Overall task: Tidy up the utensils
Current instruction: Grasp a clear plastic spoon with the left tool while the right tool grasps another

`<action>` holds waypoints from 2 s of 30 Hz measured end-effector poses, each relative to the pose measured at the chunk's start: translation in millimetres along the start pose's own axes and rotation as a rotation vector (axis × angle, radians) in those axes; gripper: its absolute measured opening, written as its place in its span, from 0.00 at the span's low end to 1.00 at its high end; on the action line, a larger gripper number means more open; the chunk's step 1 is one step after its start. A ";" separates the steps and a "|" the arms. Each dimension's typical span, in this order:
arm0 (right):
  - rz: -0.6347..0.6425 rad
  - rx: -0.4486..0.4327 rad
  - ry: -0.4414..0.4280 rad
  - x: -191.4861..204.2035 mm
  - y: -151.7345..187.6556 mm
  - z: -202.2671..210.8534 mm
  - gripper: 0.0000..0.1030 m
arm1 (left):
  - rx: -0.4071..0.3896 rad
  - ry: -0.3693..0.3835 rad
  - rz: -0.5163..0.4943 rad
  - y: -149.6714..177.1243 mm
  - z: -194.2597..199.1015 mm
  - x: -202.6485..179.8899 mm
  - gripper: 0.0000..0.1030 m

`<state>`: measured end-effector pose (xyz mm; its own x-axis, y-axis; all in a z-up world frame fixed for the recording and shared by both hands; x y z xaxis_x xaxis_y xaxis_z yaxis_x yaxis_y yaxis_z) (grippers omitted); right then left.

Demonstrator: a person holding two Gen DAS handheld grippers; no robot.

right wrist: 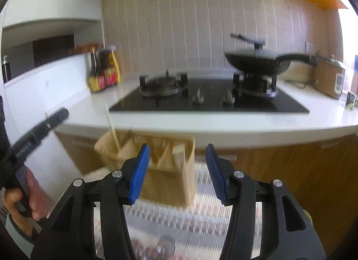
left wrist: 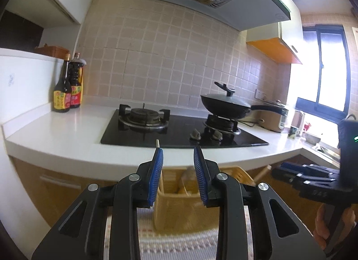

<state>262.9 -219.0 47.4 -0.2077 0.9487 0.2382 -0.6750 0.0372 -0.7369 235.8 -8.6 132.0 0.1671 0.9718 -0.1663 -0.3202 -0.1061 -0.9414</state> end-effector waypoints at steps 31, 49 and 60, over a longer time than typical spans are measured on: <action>-0.211 0.606 -0.075 6.7 191.1 -32.2 0.24 | 0.825 -0.051 -0.042 233.8 32.1 -13.7 0.26; -0.047 0.625 0.077 13.3 199.1 -41.9 0.10 | 0.791 -0.147 -0.171 233.6 20.0 -23.3 0.10; -0.119 0.666 0.018 -4.5 199.1 -32.7 0.11 | 0.804 -0.118 -0.115 229.1 24.3 -6.4 0.10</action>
<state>152.6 -205.6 -121.1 -0.0969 0.9554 0.2789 -0.9860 -0.0539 -0.1579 138.7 -33.9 -75.5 0.1542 0.9880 -0.0075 -0.8851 0.1347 -0.4455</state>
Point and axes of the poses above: each gripper's, at about its wrist camera, not at the fingertips, and z roughly against the way its jaws point, x to its left, y to its underside, the point moved 6 cm from there along -z, roughly the way its jaws point, and after that the axes turned 8 degrees about -y, right-handed, at the moved point
